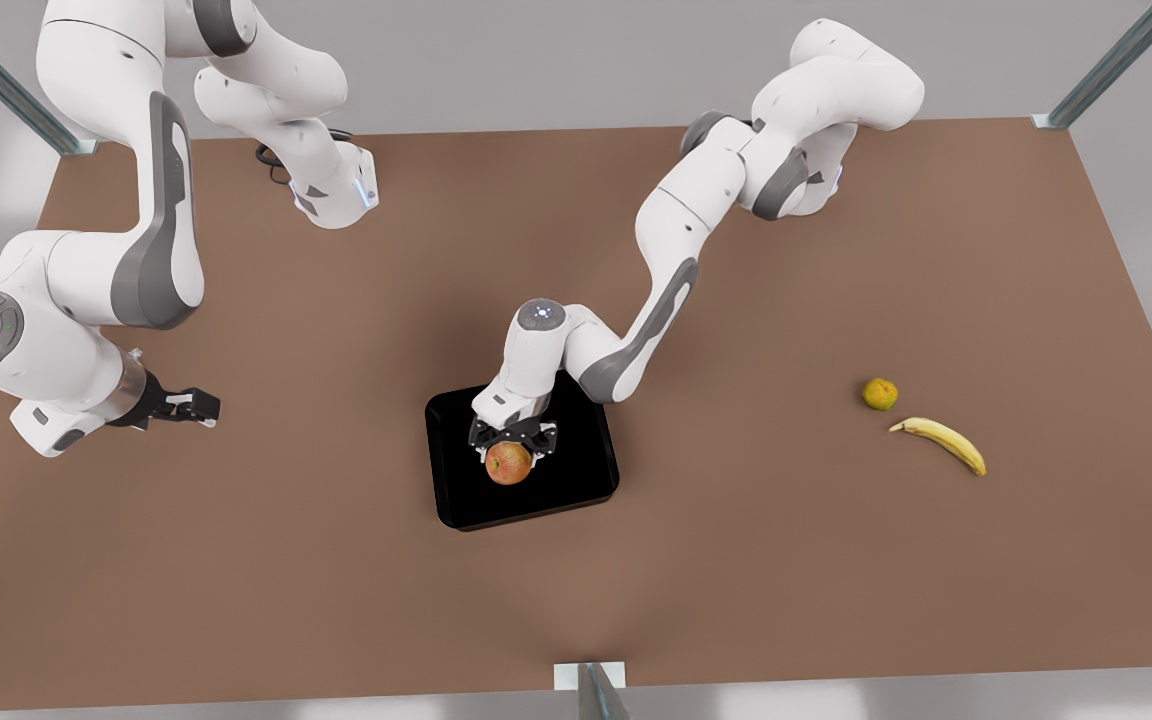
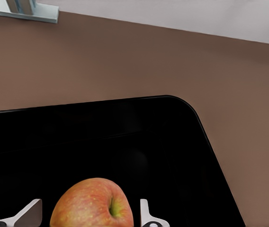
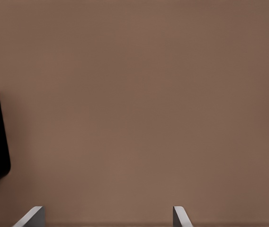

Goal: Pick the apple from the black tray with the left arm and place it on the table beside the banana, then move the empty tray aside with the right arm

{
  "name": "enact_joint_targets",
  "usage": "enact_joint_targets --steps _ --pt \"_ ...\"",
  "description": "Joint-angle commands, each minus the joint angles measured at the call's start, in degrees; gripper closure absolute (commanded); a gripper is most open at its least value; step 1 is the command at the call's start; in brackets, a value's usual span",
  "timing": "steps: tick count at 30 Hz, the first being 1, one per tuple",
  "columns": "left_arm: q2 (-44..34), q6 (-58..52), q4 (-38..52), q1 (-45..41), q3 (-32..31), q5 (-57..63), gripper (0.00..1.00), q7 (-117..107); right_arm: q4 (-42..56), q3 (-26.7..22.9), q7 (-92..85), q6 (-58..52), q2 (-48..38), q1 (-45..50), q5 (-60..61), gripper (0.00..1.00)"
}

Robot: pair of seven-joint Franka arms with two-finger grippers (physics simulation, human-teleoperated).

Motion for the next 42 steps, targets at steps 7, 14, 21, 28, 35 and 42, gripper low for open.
enact_joint_targets --steps 7,14,21,28,35,42 --pt "1.09 2.25 0.04 -0.01 0.96 0.14 0.0 -6.94 0.03 -0.03 -0.1 0.02 -0.06 0.0 0.13 0.0" --pt "1.53 2.34 0.13 -0.45 1.13 0.14 0.0 -10.28 0.03 -0.03 -0.1 0.02 -0.06 0.0 0.13 0.0" --pt "2.23 3.57 0.13 -0.54 1.13 0.14 0.0 -15.29 0.03 -0.03 -0.1 0.02 0.02 0.0 0.13 0.0" --pt "3.2 4.71 0.21 -0.45 1.48 0.14 0.0 -21.35 0.03 -0.03 -0.01 0.02 0.02 0.0 0.13 0.0" --pt "4.07 4.8 0.21 -0.45 2.19 0.14 0.0 -21.97 0.03 -0.03 -0.01 0.02 -0.06 0.0 0.21 0.0" --pt "4.43 4.8 0.21 -0.54 2.1 0.14 0.0 -22.58 0.03 -0.03 -0.01 0.02 -0.06 0.0 0.21 0.0"
